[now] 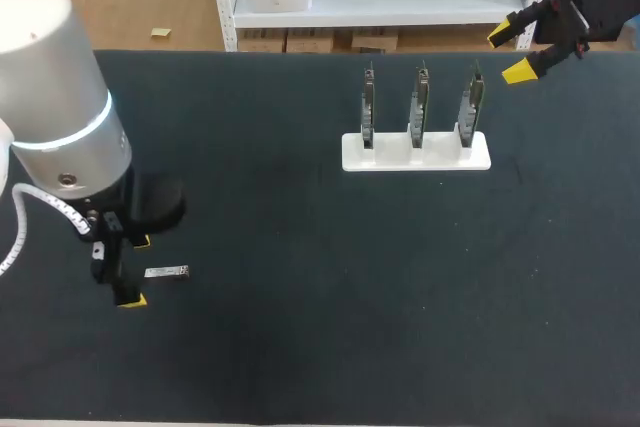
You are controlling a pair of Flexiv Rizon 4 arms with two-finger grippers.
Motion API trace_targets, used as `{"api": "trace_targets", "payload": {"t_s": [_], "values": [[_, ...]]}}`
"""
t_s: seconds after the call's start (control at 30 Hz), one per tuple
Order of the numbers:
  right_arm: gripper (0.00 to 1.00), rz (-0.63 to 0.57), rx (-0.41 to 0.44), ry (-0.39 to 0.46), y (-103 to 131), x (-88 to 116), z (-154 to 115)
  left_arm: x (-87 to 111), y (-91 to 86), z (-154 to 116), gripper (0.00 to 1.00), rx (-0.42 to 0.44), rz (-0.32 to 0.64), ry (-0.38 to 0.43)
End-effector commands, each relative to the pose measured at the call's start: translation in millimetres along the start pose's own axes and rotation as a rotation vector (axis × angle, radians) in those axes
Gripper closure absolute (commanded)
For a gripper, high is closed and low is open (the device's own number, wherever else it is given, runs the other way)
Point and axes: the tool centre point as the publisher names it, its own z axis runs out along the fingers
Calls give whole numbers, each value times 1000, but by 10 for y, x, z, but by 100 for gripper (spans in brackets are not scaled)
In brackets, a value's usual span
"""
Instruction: Pick up the optical module with the left hand, and insert it into the network port with the right hand.
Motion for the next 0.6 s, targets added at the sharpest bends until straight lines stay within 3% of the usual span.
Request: {"api": "trace_targets", "payload": {"t_s": [0.03, 0.6], "values": [[0, 0, 4, 1, 17, -3, 2, -41, 67, 96, 0, 12, 9, 1], [0, 0, 4, 1, 17, -3, 2, -101, 61, 218, 0, 12, -3, 5]]}}
